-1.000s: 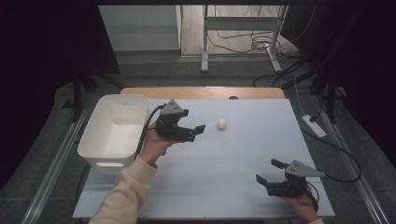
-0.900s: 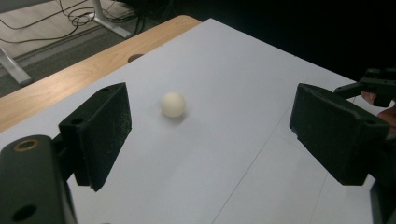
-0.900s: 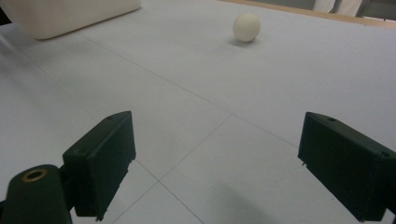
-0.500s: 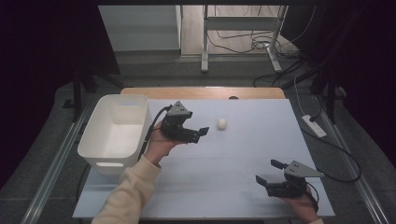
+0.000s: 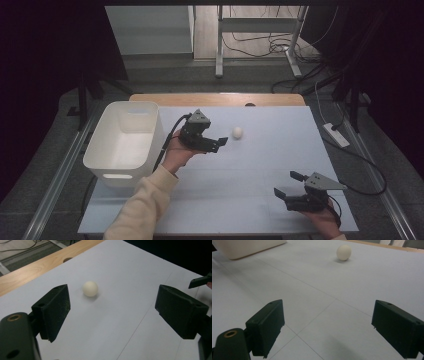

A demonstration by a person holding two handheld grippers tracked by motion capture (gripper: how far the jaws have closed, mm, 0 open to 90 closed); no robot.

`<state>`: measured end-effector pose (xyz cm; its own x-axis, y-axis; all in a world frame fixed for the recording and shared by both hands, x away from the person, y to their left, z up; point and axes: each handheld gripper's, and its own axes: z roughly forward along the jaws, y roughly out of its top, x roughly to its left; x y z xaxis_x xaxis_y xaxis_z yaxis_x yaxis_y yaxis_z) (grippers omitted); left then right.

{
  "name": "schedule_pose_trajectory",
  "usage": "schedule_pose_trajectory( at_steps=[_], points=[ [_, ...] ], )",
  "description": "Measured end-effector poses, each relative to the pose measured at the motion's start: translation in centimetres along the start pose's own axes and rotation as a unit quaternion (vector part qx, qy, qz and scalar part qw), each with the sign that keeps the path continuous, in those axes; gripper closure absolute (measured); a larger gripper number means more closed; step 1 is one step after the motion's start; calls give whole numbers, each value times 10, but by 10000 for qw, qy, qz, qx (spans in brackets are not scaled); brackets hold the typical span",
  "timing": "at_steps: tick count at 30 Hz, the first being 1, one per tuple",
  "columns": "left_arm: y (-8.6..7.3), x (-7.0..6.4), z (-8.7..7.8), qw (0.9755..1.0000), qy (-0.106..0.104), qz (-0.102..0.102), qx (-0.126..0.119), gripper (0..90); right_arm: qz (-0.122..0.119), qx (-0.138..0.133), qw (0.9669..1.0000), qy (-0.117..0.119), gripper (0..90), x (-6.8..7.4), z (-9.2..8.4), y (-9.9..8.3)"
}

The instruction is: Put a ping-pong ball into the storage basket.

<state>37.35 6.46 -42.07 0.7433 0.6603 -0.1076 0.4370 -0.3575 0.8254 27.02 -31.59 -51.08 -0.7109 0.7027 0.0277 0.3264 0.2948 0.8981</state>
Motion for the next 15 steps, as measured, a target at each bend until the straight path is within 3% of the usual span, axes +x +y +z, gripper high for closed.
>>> schedule_pose_trajectory(
  at_steps=[15],
  points=[
    [1, 2, 23, 9997, 73, 43, 218, 140, 11, 18, 10000, -4, 109, 0, 1, 0]
  ],
)
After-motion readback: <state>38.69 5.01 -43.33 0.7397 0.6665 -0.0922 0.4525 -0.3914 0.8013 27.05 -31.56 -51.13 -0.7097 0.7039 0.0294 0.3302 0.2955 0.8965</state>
